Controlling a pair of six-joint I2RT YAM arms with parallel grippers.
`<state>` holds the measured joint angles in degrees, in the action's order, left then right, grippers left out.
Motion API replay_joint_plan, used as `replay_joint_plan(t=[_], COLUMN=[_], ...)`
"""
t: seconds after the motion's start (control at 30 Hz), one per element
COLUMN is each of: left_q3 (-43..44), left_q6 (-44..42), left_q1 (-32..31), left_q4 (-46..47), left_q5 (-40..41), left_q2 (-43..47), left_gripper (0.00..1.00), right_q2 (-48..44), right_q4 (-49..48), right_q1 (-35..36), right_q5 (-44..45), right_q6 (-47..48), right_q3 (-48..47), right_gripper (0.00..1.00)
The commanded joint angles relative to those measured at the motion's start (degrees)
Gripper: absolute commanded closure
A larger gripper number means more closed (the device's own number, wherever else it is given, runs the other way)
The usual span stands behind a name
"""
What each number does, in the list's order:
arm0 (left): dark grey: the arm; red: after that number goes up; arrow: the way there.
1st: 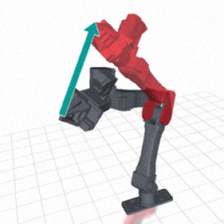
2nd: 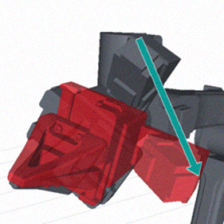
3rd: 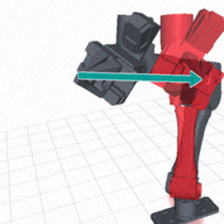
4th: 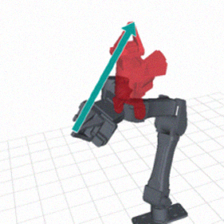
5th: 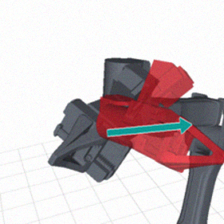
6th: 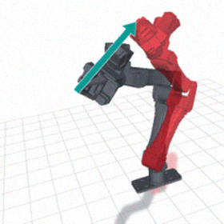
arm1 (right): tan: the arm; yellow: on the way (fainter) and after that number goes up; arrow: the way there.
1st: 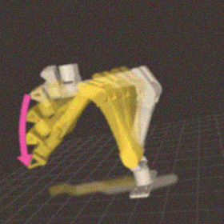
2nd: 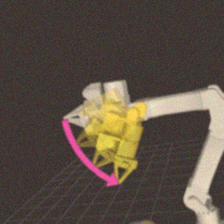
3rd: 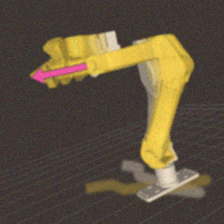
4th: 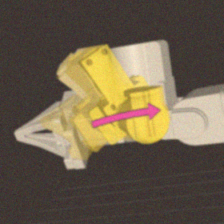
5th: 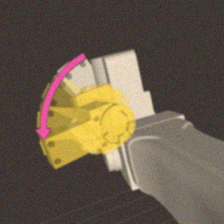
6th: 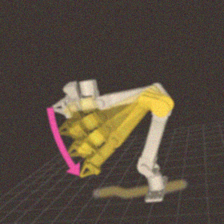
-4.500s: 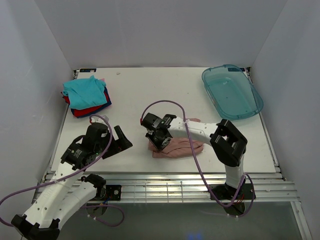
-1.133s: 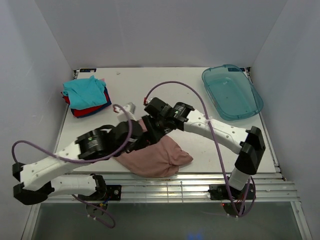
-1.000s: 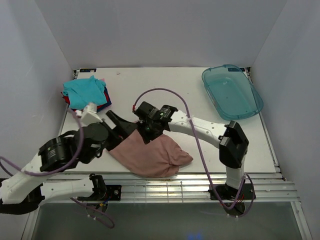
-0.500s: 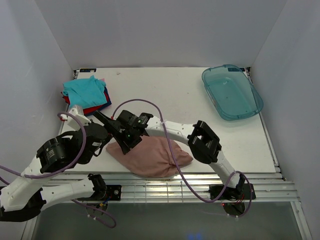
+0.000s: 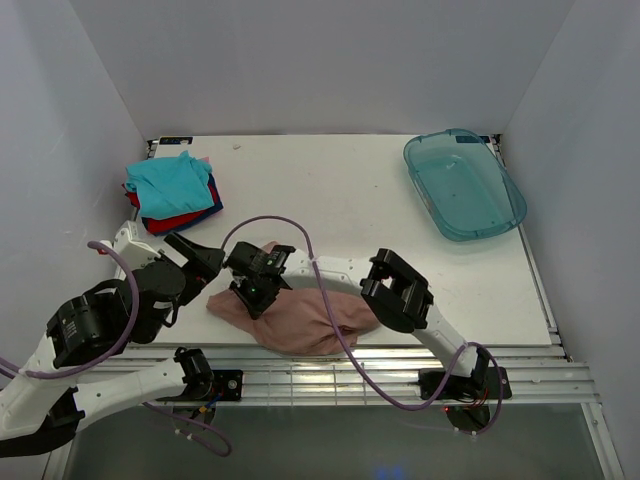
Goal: Fold and stack the t-shirts
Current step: Flatten the tshirt out
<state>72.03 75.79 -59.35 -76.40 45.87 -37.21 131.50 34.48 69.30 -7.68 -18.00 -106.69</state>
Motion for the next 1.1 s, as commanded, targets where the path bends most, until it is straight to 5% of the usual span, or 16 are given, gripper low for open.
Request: replay_joint_plan(t=[0.0, 0.3, 0.57, 0.83, 1.0, 1.07], left_q3=[1.2, -0.4, -4.5, -6.3, -7.3, -7.5], left_q6=[-1.6, -2.0, -1.1, -0.4, -1.1, -1.8], left_q1=[0.3, 0.3, 0.3, 0.3, 0.3, 0.3], left_q4=[-0.1, 1.3, 4.5, 6.8, 9.5, 10.3], left_q5=[0.3, -1.7, -2.0, -2.1, -1.8, -2.2], left_q2=[-0.3, -1.3, -0.2, -1.6, -1.5, -1.8], left_gripper=[0.02, 0.02, 0.02, 0.02, 0.02, 0.02], right_q2=[1.7, -13.0, -30.0, -36.3, -44.8, -49.4], right_q4=[2.3, 9.2, 23.7, 30.1, 28.5, 25.6], right_q1=[0.3, -5.7, -5.9, -6.9, -10.2, -12.7], right_q5=[6.4, 19.5, 27.4, 30.8, 35.7, 36.2], right_q6=[-1.9, -2.7, -1.9, -2.3, -5.0, -7.7], right_q3=[4.6, 14.4, -1.6, -17.4, -2.2, 11.9], right_gripper=[0.92, 0.92, 0.89, 0.80, 0.77, 0.78])
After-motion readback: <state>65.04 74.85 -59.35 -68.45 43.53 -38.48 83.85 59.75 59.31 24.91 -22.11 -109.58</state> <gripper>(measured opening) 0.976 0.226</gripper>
